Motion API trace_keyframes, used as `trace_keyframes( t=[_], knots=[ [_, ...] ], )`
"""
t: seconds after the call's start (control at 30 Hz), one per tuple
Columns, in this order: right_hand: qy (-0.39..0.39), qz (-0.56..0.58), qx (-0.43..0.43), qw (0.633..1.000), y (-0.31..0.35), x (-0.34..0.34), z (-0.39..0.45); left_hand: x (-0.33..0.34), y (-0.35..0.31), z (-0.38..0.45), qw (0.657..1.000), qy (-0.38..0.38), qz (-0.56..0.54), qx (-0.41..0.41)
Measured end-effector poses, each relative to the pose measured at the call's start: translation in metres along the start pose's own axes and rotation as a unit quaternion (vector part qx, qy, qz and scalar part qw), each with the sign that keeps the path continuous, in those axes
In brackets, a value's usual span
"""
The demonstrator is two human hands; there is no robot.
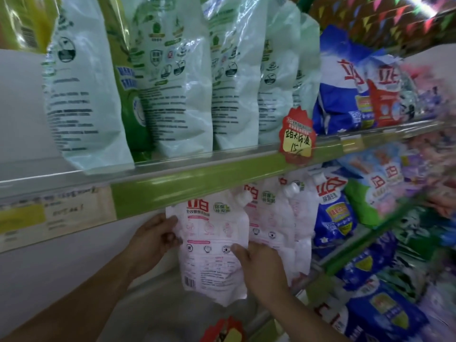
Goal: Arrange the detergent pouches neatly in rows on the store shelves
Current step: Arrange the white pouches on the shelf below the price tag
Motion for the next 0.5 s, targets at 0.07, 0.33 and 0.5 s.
trace_keyframes(
  t=[0.07,0.33,0.5],
  knots=[
    [-0.006,-0.012,-0.004,1.0,0.007,-0.002,-0.004,0.012,0.0,0.014,0.999,-0.04,-0.006,0.027],
    [-0.08,-0.035,0.028,0.996,-0.019,-0.031,-0.017,0.075,0.021,0.041,1.0,-0.019,0.008,0.017],
    [-0.083,-0.055,0.026,0.995,-0.027,-0.027,-0.023,0.084,0.02,0.029,0.999,-0.045,-0.003,0.016]
  ],
)
Point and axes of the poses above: each hand's wrist, its own z-axis towards the middle knuckle, its own x-axis out of the palm, y = z × x, the point moved 5 cm from there along z, towards the middle knuckle, and after that the axes turned 9 degrees about x, right-handed, at the moved point
